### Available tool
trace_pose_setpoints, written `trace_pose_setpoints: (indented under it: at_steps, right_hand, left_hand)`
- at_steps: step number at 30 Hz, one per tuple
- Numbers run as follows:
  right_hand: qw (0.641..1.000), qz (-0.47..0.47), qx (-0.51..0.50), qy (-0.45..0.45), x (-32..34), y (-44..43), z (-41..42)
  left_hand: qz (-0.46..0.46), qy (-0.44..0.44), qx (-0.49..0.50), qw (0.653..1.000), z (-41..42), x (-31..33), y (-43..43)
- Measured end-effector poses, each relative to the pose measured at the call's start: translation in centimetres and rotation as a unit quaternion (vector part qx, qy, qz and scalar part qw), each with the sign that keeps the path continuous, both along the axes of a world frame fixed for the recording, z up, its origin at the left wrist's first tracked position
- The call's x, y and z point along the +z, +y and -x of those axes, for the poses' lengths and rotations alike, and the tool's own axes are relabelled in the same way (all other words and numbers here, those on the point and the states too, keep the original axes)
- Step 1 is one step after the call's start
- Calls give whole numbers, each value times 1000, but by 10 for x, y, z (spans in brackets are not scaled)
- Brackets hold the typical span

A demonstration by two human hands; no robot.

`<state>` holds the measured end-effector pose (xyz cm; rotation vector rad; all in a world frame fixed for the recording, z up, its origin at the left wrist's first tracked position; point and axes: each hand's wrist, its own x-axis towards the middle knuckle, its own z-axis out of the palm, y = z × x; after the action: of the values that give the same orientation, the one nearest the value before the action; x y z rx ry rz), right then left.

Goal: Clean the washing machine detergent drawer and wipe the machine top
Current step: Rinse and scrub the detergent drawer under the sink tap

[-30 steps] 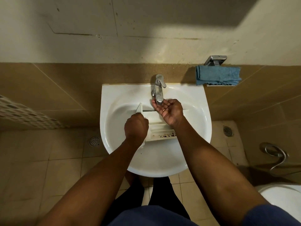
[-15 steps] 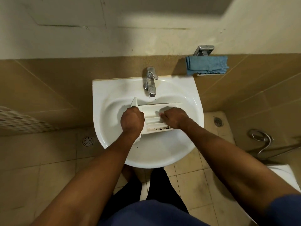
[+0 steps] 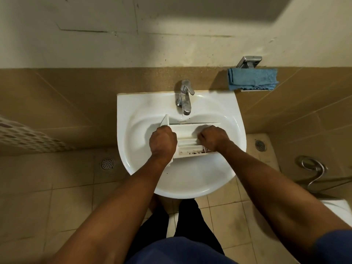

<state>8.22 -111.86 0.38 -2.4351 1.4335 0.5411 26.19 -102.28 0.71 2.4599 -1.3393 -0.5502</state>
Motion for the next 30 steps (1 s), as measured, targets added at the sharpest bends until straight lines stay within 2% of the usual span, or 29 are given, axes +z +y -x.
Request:
trace_pose_setpoints:
  at_steps: [2,3,5,8,10,13,15,17,19,20,21,23,25,28,30]
  right_hand:
    - [999,-15,0,-34,5,3,-30]
    - [996,-40,-10,-82,7,9,-48]
    - [974,-108,-62,-188,5,23,-76]
    - [944,-142,-84,-285,-5,34,-62]
    - [956,-135,-54,-255,-6,26,-31]
    - [994,-66,31,-77,-1,-6,6]
    - [996,-66,57,7,5,-22,11]
    - [996,-71,41,-29,12,-28,-1]
    - [982,-59,-45,-175,20,-26,-27]
    - [952,-68,-115,-276,23,-24,-41]
    - [900,-101,-208,-370,23,-23,-55]
    - [754,-204,-376,-499,22,-21,-79]
    - [622,-293,-468,-555,16,-22,-90]
    - [442,-370,-539,-614,9,-26,-91]
    - [366,-378,-561,-639,4,-30,-90]
  left_hand:
    - [2,6,0,1000,0,-1,-1]
    - [0,5,1,1000,-1,-2,-2]
    - [-9,5,5,1000,-1,-3,-2]
    - [-11,5,3,1000,-1,-2,-2]
    - [1,7,-1,1000,0,-2,-2]
    - [7,11,2,1000,2,0,-2]
    - [7,12,4,1000,2,1,-2]
    - [12,11,6,1000,2,2,-2]
    - [20,15,8,1000,2,2,-2]
    - [16,16,7,1000,2,2,-2]
    - [9,16,4,1000,2,3,-2]
    - [11,17,0,1000,1,4,-2]
    - [17,15,-3,1000,1,4,-2]
    - [15,4,-4,1000,3,0,-2]
    - [11,-10,-8,1000,4,-5,-3]
